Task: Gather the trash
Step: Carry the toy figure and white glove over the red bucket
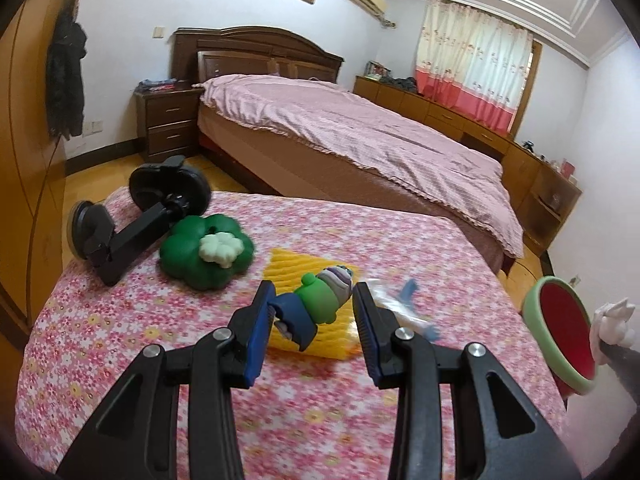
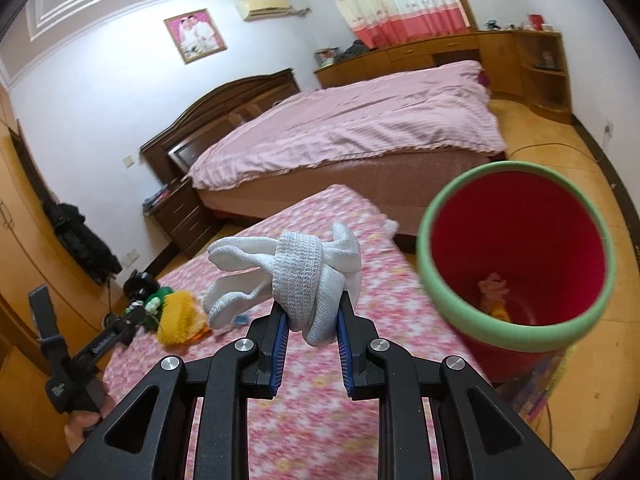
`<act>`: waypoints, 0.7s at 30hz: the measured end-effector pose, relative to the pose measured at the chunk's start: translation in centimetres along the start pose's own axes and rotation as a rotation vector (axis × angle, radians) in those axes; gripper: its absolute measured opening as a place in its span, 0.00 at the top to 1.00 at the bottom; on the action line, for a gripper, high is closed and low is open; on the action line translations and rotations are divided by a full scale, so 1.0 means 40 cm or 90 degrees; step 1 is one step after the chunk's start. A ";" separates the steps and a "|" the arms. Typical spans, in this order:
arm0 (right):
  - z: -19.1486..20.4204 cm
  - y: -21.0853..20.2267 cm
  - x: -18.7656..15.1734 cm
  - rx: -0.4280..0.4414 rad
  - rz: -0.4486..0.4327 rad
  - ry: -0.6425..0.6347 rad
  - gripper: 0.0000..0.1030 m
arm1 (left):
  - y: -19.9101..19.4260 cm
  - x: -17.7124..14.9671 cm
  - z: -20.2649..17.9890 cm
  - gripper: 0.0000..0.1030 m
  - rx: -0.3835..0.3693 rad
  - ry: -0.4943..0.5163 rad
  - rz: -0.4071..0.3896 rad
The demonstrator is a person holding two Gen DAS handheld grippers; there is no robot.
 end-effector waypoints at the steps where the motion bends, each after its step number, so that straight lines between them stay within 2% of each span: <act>1: -0.012 -0.004 0.000 -0.003 -0.001 0.006 0.78 | -0.003 -0.001 -0.013 0.61 -0.006 0.005 0.001; 12: -0.165 -0.032 0.001 -0.034 -0.009 0.085 0.78 | -0.003 -0.012 -0.191 0.61 -0.082 0.049 0.035; 21: -0.281 -0.040 0.008 -0.059 -0.009 0.143 0.78 | 0.052 -0.043 -0.359 0.61 -0.147 0.094 0.089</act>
Point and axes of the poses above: each gripper's, at about its wrist camera, not at the fingertips, and y roughly the way its jaws point, z to its left, x to its top, the point moved 2 cm from there along y, roughly the way its jaws point, and after that the axes turned 10 degrees about -x, right-handed, at the moved point
